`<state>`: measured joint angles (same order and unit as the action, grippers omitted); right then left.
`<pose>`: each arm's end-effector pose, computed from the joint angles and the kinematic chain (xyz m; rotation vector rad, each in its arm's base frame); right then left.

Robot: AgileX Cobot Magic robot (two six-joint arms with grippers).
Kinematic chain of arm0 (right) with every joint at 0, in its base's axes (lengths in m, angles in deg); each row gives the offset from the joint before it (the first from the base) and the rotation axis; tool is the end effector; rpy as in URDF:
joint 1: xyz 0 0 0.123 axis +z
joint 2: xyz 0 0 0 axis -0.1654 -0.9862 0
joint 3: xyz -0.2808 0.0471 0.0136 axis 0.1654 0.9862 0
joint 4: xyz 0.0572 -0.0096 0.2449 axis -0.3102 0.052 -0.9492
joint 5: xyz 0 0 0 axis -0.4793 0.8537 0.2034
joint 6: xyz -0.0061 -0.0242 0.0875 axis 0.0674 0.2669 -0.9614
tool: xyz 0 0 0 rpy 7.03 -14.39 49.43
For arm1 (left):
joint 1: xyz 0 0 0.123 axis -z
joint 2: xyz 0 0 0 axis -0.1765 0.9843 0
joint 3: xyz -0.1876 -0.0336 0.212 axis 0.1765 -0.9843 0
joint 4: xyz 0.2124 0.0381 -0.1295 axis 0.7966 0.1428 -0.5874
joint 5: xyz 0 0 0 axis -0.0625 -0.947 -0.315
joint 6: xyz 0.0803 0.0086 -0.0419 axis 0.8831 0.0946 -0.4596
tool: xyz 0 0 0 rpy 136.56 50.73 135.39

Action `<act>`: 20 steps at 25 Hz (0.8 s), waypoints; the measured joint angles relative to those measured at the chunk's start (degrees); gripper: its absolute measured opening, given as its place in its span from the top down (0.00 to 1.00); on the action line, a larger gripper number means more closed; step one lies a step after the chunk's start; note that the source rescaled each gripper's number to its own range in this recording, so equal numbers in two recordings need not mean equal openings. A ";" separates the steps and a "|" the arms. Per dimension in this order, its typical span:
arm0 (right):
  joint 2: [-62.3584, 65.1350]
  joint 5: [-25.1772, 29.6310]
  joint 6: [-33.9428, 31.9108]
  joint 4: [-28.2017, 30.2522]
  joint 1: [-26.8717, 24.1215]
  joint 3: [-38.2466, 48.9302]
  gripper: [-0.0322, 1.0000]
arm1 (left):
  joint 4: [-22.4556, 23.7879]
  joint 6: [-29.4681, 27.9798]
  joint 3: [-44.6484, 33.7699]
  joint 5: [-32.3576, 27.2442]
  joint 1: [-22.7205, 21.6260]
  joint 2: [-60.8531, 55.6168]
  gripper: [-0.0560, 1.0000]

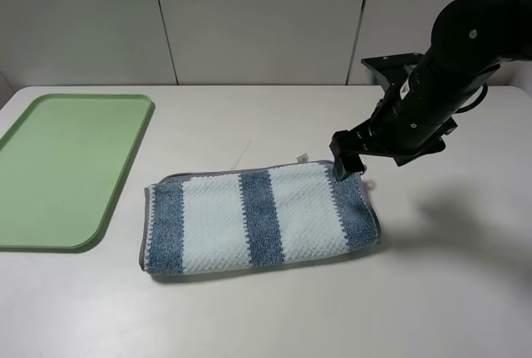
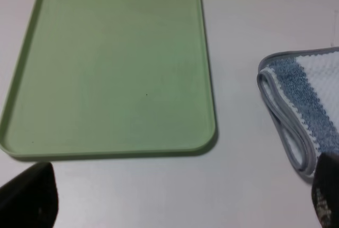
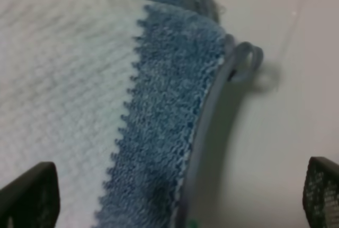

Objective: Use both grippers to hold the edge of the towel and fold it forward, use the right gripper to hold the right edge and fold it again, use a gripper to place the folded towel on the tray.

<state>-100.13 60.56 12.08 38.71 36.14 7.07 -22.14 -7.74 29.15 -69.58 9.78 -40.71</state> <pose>0.2763 0.1402 0.1870 -0.3795 2.8019 0.1756 -0.0054 0.0010 0.2768 0.0072 2.0320 0.0295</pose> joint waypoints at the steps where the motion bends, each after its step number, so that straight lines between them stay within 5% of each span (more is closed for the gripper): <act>1: -0.54 -0.65 0.00 -0.06 -0.70 0.00 0.00 | 0.00 0.00 0.00 0.00 0.00 0.00 0.04; 20: -15.09 -7.43 0.68 -2.62 -3.04 -0.05 0.00 | 0.00 0.00 0.00 0.00 0.00 0.00 0.04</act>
<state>-115.22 53.14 12.75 36.09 33.10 7.02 -22.14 -7.74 29.15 -69.58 9.78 -40.71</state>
